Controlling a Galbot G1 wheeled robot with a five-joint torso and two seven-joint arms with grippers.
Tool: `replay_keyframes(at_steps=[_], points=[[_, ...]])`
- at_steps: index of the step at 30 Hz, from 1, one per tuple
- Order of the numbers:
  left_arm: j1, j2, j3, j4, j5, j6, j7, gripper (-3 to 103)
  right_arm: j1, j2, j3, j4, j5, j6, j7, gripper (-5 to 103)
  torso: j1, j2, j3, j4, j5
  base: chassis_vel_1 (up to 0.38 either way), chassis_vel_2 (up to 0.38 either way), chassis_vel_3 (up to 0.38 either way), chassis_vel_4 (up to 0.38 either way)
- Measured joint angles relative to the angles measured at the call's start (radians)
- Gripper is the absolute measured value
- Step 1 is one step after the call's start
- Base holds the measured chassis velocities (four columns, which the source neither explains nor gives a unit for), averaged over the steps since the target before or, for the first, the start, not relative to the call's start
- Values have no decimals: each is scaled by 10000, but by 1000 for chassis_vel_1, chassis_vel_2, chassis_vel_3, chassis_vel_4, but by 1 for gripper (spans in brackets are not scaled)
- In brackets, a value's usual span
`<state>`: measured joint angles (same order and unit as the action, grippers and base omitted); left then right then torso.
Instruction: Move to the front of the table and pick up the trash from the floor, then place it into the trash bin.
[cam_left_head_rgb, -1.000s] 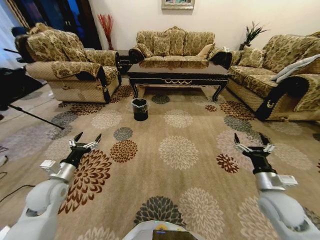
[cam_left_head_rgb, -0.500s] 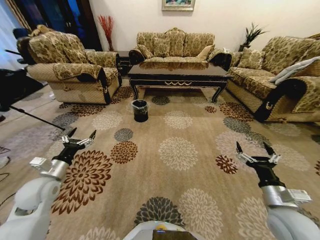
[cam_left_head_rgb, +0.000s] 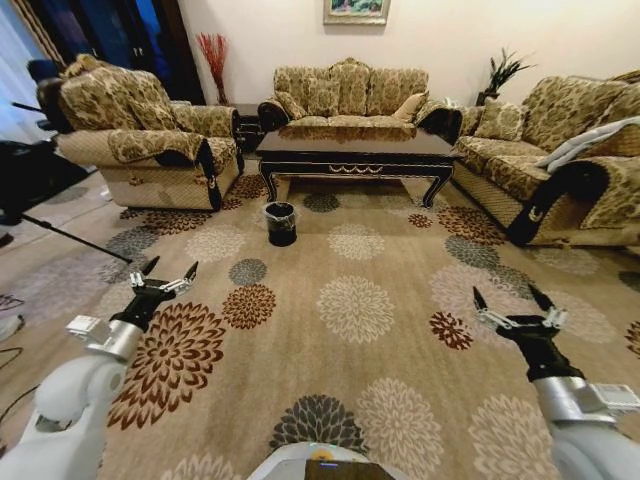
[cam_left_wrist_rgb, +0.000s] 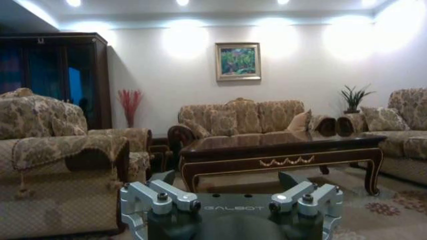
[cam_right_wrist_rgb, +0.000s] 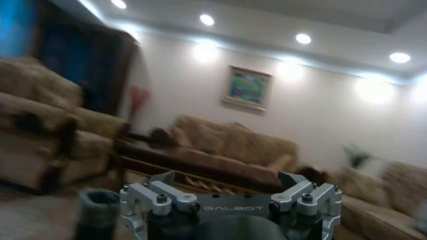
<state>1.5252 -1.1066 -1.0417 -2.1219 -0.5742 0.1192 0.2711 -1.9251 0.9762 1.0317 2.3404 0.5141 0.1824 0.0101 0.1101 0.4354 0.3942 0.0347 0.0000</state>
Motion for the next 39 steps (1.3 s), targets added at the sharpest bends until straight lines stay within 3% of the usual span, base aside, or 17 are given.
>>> replay_keyframes(at_steps=[1,6,14,20,29,39], points=[[24,-55,46,-41,67,-5,18,100,18,-36,12,8,66,233,-519,100,27,80,52,-1,0,0,0,0,0],[119,-124,93,-213,157,-8,76,100,79,-95,-34,116,285,232,-811,100,111,317,207,-1,1,0,0,0,0],[273,-142,-11,-356,166,-18,100,100,-61,-259,-12,319,-29,-988,694,100,255,705,451,-1,1,0,0,0,0],[307,-202,12,-400,210,-34,171,100,-203,-352,34,585,-216,-1394,972,100,342,920,579,0,0,0,0,0,0],[304,-253,101,-364,319,-84,258,100,-234,-463,127,643,-180,-1059,329,100,495,1305,811,-1,0,0,0,0,0],[400,-400,-99,-338,352,-169,221,100,-49,-601,-64,611,473,-1012,468,100,653,1700,1048,-1,1,0,0,0,0]])
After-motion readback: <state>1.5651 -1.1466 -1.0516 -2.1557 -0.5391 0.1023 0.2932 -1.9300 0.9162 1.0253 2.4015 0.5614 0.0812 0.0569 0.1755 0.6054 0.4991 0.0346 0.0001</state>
